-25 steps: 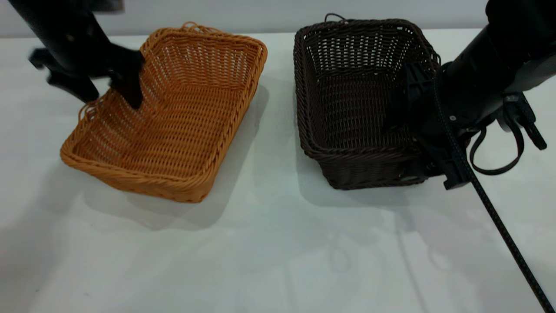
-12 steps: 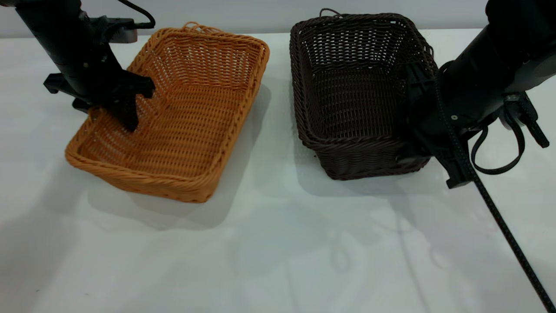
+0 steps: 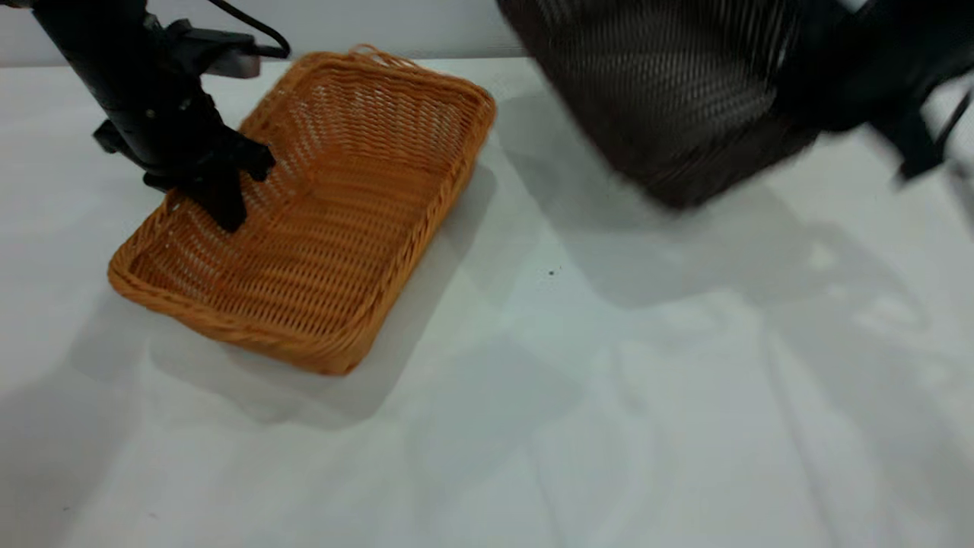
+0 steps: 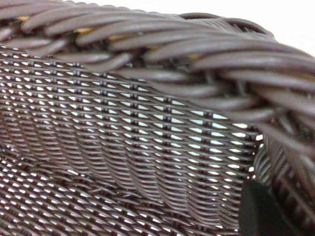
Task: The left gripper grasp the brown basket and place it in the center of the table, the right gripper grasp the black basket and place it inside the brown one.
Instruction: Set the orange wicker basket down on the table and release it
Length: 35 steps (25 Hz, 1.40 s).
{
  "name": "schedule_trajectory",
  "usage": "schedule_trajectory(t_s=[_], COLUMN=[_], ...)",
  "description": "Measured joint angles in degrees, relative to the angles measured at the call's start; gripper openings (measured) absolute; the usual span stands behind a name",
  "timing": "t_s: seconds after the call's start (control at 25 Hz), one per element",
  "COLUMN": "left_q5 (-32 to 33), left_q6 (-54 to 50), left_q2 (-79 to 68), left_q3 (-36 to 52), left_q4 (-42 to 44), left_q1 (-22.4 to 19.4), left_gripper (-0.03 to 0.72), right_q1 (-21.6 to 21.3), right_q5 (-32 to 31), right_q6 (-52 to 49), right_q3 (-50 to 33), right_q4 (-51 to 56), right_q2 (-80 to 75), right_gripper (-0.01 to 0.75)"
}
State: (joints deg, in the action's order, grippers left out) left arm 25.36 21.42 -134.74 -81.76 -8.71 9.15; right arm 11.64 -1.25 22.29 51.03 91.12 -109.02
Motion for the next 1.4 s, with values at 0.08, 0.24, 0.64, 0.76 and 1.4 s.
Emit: schedule_trajectory(t_s=[0.08,0.24,0.64,0.76,1.4], left_q5=[-0.4,-3.4,-11.6,-12.8,-16.8], left_q6=[6.4,26.4,58.5,59.7,56.0], left_q2=[0.0,0.0,-0.8,-1.5,-1.5], left_q3=[0.0,0.0,0.0,0.0,-0.2], left_q4=[-1.2,-2.7,-3.7,-3.0,-2.3], left_q1=[1.0,5.2,18.5,19.9,19.7], left_gripper=[0.076,0.076,0.076,0.076,0.076], right_q1=[-4.6,-11.8,-21.4,-22.1,-22.2], right_q5=[-6.5,-24.8,-47.2,-47.4,-47.8], right_q6=[4.0,5.6,3.5,3.5,3.7], right_q3=[1.7,5.8,12.1,12.1,12.1], right_q4=[-4.4,-15.0,-25.4,-26.1,-26.2], right_q2=[2.4,4.7,4.7,4.7,4.7], right_gripper=[0.078,0.078,0.078,0.078,0.079])
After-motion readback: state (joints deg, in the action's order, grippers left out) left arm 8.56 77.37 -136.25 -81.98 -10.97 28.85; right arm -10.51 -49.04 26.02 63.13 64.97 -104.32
